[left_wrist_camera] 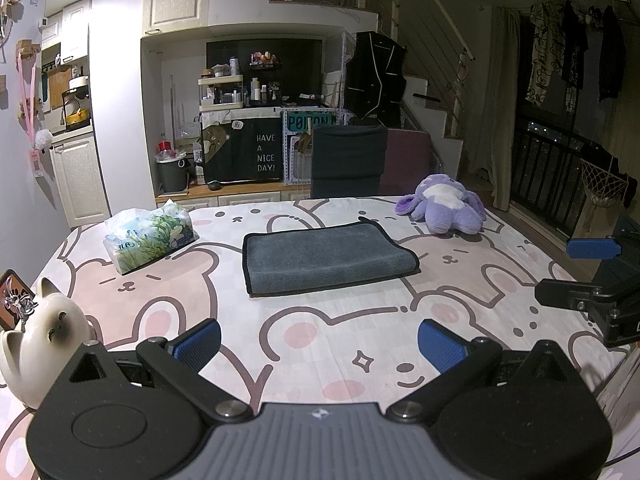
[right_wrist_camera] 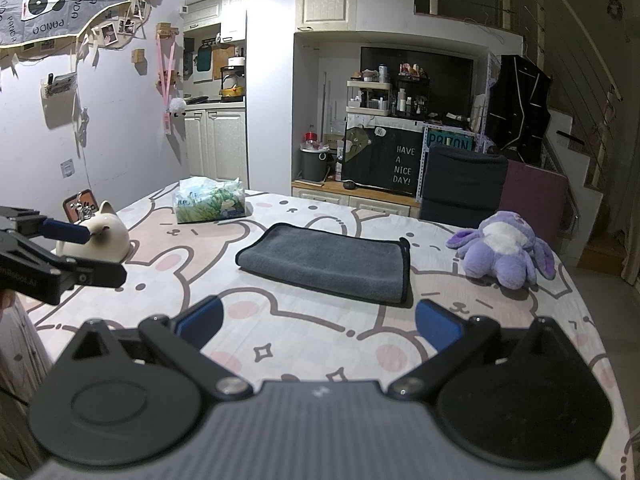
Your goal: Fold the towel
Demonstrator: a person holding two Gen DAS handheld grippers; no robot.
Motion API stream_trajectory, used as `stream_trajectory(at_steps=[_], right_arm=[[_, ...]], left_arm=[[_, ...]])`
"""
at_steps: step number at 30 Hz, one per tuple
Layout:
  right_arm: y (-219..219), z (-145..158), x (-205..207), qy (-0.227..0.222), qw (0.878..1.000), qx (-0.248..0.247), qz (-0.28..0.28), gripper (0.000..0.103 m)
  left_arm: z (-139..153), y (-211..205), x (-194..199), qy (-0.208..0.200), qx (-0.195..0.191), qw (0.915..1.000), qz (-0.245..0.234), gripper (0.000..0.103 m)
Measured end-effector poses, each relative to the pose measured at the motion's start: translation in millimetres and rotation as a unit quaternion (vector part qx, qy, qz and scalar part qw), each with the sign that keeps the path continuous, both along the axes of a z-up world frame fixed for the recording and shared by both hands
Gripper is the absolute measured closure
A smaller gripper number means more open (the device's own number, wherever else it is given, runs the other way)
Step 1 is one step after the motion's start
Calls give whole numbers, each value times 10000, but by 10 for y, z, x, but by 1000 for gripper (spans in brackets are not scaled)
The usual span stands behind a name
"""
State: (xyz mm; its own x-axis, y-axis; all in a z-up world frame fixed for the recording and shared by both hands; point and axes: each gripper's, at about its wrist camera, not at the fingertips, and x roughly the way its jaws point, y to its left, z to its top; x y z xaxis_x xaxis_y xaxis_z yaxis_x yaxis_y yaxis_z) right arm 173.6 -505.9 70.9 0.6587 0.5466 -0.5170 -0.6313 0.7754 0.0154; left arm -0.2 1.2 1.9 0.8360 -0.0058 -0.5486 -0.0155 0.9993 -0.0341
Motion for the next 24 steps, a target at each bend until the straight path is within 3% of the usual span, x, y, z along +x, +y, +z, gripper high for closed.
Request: stream_trajectory(at_steps=[24], right_arm=[[-3, 3, 0, -2, 10000, 0, -2, 0]], left_arm=[[26, 75, 23, 16, 0, 10000, 45, 0]])
